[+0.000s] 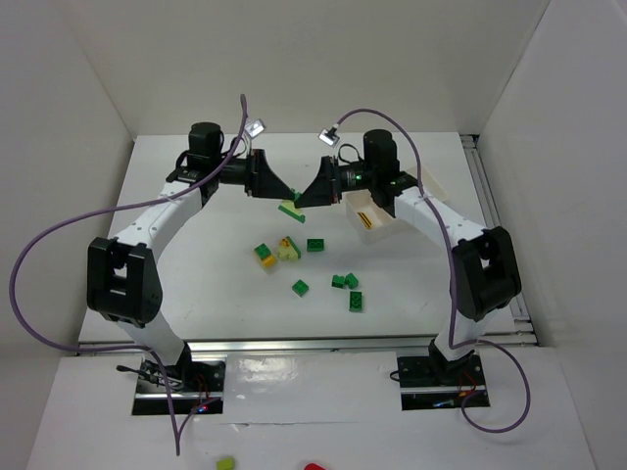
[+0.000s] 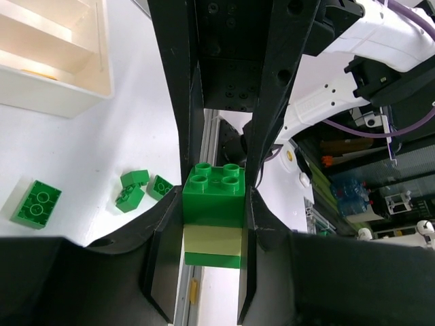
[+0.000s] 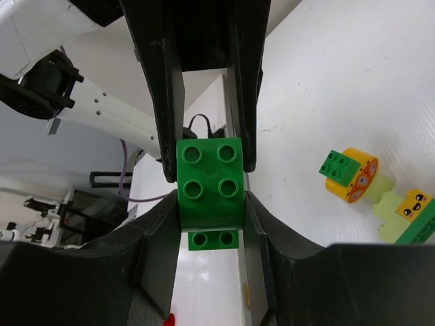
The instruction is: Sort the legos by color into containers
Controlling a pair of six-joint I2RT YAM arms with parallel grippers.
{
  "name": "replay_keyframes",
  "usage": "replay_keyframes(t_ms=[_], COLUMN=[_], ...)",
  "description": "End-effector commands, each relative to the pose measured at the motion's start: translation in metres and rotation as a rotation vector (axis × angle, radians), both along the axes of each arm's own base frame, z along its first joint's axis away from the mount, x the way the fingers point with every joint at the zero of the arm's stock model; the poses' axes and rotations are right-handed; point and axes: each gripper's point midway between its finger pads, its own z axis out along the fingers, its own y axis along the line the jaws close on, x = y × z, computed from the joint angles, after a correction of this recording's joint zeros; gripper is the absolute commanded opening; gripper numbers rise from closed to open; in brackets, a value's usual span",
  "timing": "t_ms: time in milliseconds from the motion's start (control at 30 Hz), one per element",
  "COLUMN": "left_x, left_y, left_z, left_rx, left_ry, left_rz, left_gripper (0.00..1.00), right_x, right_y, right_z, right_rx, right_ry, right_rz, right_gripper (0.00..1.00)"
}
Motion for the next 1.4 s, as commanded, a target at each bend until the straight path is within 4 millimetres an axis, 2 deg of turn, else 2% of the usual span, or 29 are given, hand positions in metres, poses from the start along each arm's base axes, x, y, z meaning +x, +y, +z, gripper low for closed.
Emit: replay_keyframes(t_ms=[0,33,67,167,200,233,400,533,667,767,800,900,1033,1167,1200,1233,1300,1333,1367], left_x=[-0.013,-0.013,-0.011,-0.014,-0.014,-0.014,-0.02,-0.015,-0.012,-0.008,-0.011,-0.01,-0.012,-0.009,-0.008,-0.009,-0.011,-0.011,-0.011], left_y=[0.005,0.005,0.005,0.006,0.009,0.009,0.01,0.005,-0.003,-0.007,-0.011,-0.015,-0.018,-0.019,-0.019,-0.019,-0.018,-0.018,-0.018], left_z=[0.023,0.028,0.021,0.017,0.018,0.016,0.013,0.002,0.002,0.003,0.007,0.003,0.003,-0.001,-0.003,-0.005,-0.005,-0.005,-0.006], left_rx=[-0.014,-0.012,-0.001,0.001,0.001,0.001,-0.011,-0.002,-0.005,-0.008,-0.009,-0.005,-0.006,-0.01,-0.005,-0.001,-0.003,-0.003,-0.003], left_ry=[-0.106,-0.118,-0.094,-0.091,-0.092,-0.094,-0.081,-0.053,-0.054,-0.066,-0.068,-0.058,-0.058,-0.049,-0.038,-0.031,-0.033,-0.033,-0.042], left_rz=[-0.037,-0.039,-0.032,-0.033,-0.022,-0.022,-0.041,-0.042,-0.05,-0.059,-0.07,-0.082,-0.091,-0.088,-0.089,-0.091,-0.1,-0.1,-0.101], left_gripper=[0.12,0.3,0.65,0.9,0.95,0.95,0.95,0.91,0.91,0.84,0.82,0.81,0.59,0.13,0.0,0.0,0.0,0.0,0.0], right_x=[0.003,0.001,0.004,0.006,0.004,0.009,0.006,0.007,0.005,0.007,0.007,0.004,0.006,0.003,0.003,0.003,0.004,0.004,0.005], right_y=[-0.007,-0.007,-0.011,-0.014,-0.015,-0.018,-0.019,-0.018,-0.014,-0.013,-0.013,-0.01,-0.009,-0.006,-0.006,-0.006,-0.006,-0.006,-0.006], right_z=[0.019,0.022,0.019,0.022,0.017,0.017,0.021,0.021,0.024,0.024,0.024,0.026,0.023,0.023,0.022,0.021,0.021,0.021,0.024], right_rx=[0.026,0.03,0.026,0.024,0.016,0.014,0.019,0.021,0.027,0.027,0.027,0.027,0.023,0.024,0.024,0.02,0.018,0.018,0.022], right_ry=[-0.066,-0.074,-0.066,-0.067,-0.049,-0.05,-0.057,-0.057,-0.064,-0.064,-0.064,-0.064,-0.056,-0.055,-0.065,-0.056,-0.057,-0.057,-0.065], right_rz=[-0.041,-0.041,-0.05,-0.068,-0.069,-0.088,-0.079,-0.07,-0.049,-0.049,-0.049,-0.04,-0.04,-0.031,-0.03,-0.03,-0.039,-0.039,-0.039], right_gripper=[0.11,0.11,0.11,0.11,0.1,0.1,0.1,0.1,0.1,0.1,0.1,0.1,0.1,0.1,0.18,0.24,0.44,0.51,0.52])
